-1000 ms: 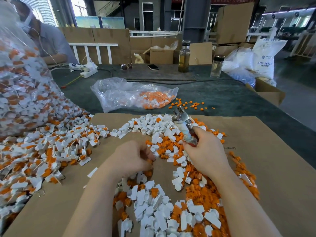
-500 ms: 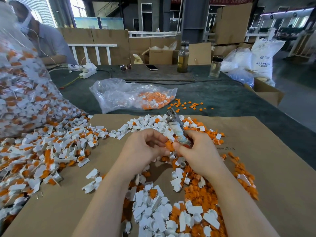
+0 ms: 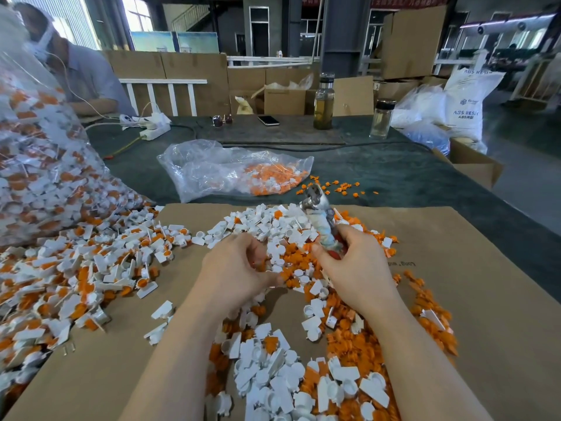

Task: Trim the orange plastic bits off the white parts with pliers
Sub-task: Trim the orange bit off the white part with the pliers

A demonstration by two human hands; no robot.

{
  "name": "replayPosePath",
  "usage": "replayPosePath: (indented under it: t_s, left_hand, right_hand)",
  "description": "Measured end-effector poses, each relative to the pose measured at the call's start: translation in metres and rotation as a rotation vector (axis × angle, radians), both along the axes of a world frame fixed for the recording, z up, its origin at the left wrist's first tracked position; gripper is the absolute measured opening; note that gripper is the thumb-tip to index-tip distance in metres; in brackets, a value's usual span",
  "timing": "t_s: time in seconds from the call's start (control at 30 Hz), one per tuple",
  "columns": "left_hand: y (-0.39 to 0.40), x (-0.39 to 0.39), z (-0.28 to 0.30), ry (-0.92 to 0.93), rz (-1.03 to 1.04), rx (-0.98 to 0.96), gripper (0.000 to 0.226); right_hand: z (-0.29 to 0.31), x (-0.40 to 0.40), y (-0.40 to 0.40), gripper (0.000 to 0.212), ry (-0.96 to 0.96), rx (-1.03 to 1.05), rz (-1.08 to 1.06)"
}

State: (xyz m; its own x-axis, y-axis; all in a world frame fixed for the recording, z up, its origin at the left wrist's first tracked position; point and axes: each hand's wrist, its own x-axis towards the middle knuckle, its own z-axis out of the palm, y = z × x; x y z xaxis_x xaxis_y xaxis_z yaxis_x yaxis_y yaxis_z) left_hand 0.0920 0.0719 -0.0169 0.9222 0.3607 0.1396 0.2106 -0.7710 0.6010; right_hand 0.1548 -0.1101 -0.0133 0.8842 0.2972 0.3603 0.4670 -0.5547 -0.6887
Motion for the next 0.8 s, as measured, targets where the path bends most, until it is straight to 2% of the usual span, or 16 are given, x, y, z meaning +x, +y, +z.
replayPosePath:
  t_s: [0.1,0.17,0.4,0.5,0.67,0.8]
  left_hand:
    - [-0.001,0.001,-0.003,0.195,0.028,0.194,0.042]
    - [-0.006,0.003,-0.004,0.241,0.025,0.255,0.04]
    - [-0.013,0.002,-0.004,0.115,-0.012,0.167,0.029]
    - [-0.016,0.002,-0.002,0.025,0.03,-0.05,0.026]
    - [-0.025,0.002,0.006,-0.126,0.081,-0.612,0.034]
    - [-0.034,0.001,0.008,-0.246,0.075,-0.828,0.031]
  right_hand:
    - [-0.002,0.001,-0.001,0.01,-0.008,0.033,-0.042]
    - [-0.002,0.001,-0.001,0.009,-0.025,0.032,-0.049]
    - [-0.003,0.002,0.001,0.014,0.0,0.039,-0.01]
    - [-0.004,0.001,0.002,0.012,-0.009,0.045,0.016]
    - [-0.003,-0.002,0.005,0.015,-0.023,0.077,0.052]
    - [-0.002,-0.004,0.005,0.013,-0.012,0.139,0.058]
